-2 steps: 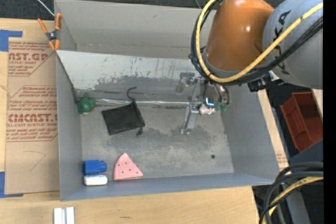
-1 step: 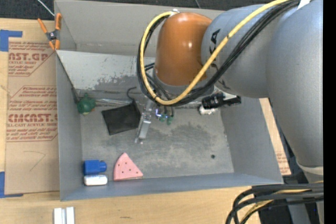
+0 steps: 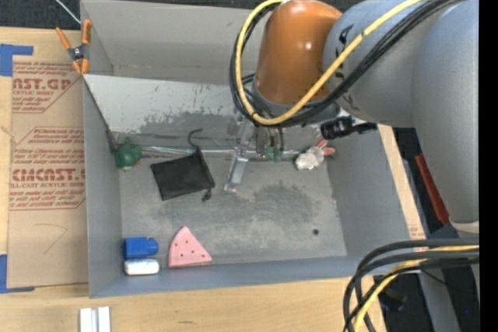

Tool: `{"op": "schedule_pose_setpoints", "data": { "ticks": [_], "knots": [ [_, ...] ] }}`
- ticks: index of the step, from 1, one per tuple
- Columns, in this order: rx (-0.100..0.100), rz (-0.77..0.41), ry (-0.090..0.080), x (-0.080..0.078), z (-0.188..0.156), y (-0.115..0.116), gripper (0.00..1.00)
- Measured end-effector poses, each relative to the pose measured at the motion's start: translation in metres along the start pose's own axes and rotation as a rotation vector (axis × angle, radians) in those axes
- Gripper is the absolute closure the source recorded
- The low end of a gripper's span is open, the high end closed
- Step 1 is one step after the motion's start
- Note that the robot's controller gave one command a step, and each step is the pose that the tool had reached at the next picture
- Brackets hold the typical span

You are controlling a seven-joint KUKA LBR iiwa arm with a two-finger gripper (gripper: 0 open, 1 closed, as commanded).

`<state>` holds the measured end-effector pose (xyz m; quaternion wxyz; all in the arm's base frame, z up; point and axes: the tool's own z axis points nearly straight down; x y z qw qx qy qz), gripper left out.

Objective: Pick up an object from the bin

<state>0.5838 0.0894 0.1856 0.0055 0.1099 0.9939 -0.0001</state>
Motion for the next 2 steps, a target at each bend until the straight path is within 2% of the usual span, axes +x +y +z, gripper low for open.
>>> {"op": "schedule_pose_setpoints", "data": {
  "ticks": [1, 2],
  "knots": [
    [-0.002, -0.040, 0.008, 0.022, 0.056, 0.074, 0.00],
    [-0.003, -0.033, 0.007, 0.025, 0.062, 0.105, 0.00]
  ]
}}
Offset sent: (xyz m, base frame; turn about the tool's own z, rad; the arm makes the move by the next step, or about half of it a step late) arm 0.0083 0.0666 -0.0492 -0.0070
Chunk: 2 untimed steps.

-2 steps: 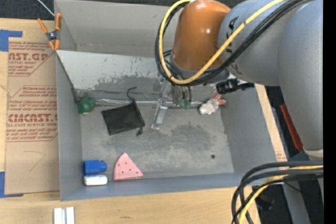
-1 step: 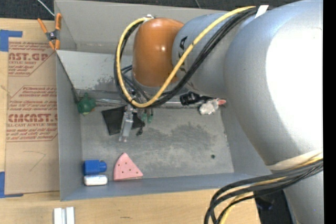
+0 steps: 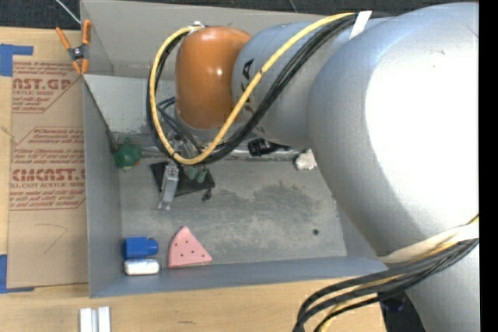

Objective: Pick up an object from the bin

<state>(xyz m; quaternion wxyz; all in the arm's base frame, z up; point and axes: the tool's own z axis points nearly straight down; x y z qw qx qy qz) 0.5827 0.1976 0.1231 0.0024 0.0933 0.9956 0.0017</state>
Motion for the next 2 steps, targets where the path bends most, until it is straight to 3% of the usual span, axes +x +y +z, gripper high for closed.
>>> {"op": "schedule_pose_setpoints", "data": {
  "ticks": [1, 2],
  "knots": [
    [0.003, 0.022, 0.001, -0.013, 0.027, -0.042, 0.00],
    [0.000, 0.040, -0.003, -0.015, 0.004, -0.070, 0.00]
  ]
}}
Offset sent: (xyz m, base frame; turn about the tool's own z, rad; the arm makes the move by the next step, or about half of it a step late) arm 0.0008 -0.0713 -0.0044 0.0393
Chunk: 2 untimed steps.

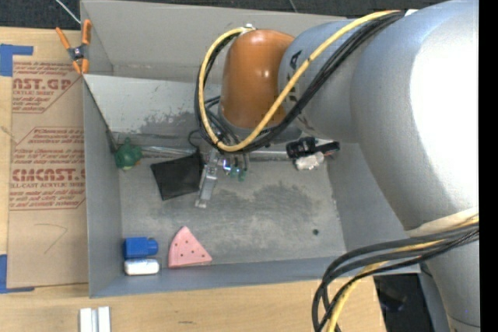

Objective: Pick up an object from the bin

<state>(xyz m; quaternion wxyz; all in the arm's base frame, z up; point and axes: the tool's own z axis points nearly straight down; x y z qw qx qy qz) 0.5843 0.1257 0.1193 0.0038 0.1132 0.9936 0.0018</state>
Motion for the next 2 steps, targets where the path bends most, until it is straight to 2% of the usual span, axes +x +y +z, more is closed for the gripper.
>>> {"op": "schedule_pose_setpoints", "data": {
  "ticks": [1, 2],
  "knots": [
    [0.002, 0.025, 0.001, -0.006, 0.051, 0.003, 0.00],
    [-0.004, -0.333, -0.008, -0.002, 0.047, 0.022, 1.00]
  ]
}}
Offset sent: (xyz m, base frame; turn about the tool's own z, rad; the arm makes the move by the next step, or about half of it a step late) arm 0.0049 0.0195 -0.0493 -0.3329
